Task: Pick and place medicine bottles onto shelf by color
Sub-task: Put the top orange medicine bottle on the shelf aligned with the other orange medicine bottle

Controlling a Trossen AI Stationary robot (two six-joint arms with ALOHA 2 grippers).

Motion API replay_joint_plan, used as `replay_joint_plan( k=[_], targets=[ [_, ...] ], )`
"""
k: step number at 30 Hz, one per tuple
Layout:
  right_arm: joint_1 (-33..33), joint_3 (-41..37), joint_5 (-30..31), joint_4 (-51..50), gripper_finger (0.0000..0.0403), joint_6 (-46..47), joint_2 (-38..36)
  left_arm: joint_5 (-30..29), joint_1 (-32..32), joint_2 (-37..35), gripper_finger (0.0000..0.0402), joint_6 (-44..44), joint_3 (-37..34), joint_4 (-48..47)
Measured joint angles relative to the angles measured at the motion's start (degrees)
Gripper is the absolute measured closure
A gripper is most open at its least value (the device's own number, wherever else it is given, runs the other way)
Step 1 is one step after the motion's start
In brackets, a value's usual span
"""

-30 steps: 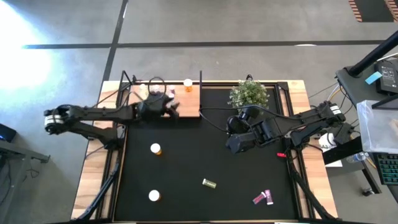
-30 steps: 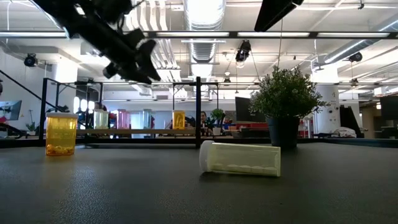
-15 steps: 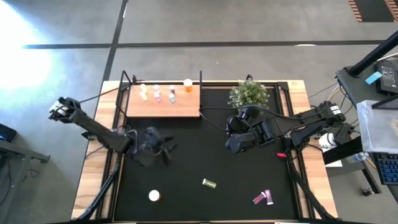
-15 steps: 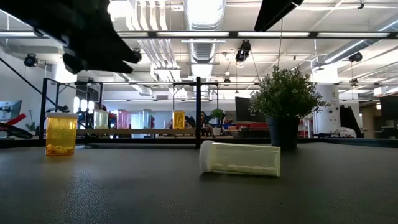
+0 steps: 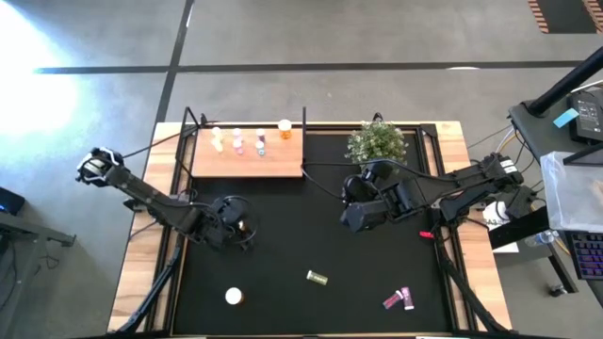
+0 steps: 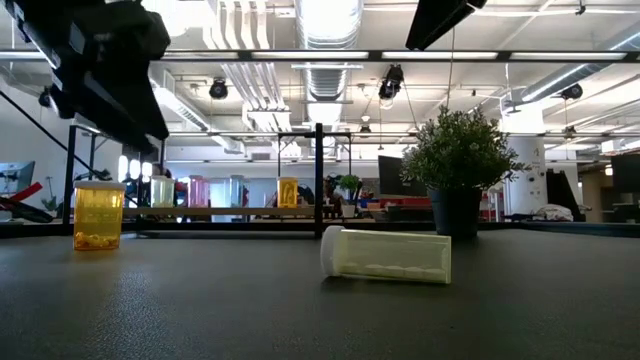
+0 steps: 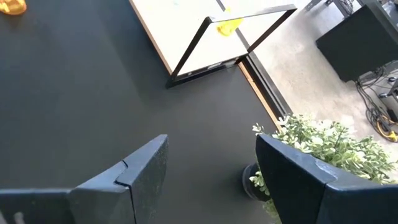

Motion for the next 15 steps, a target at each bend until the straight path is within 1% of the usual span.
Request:
replay_joint_plan(
  k=[3,6,9,13,15],
  targets=[
    [0.0,0.0,0.0,0.4,0.0168,0.0,0.0,1.3,0.9,-0.3,0.0108,-4.0,2.1,-6.3],
    [0.0,0.0,0.0,0.6,0.0168,0.0,0.0,1.7,2.1,-0.3,0.0086,-4.6,4.0,-13.1],
    [0.0,0.0,0.0,0.9,0.0168,0.0,0.0,2.4,3.7,-0.3,0.0080,-4.8,4.4,-16.4],
    [0.0,0.0,0.0,1.4,0.0168,0.0,0.0,7.8,5.4,0.5,0.0079,-6.2,2.8,-17.0],
    [0.0,0.0,0.0,1.4,0.0168,0.0,0.0,9.6,6.0,1.3,0.0079,-6.2,2.0,-17.3]
  ],
)
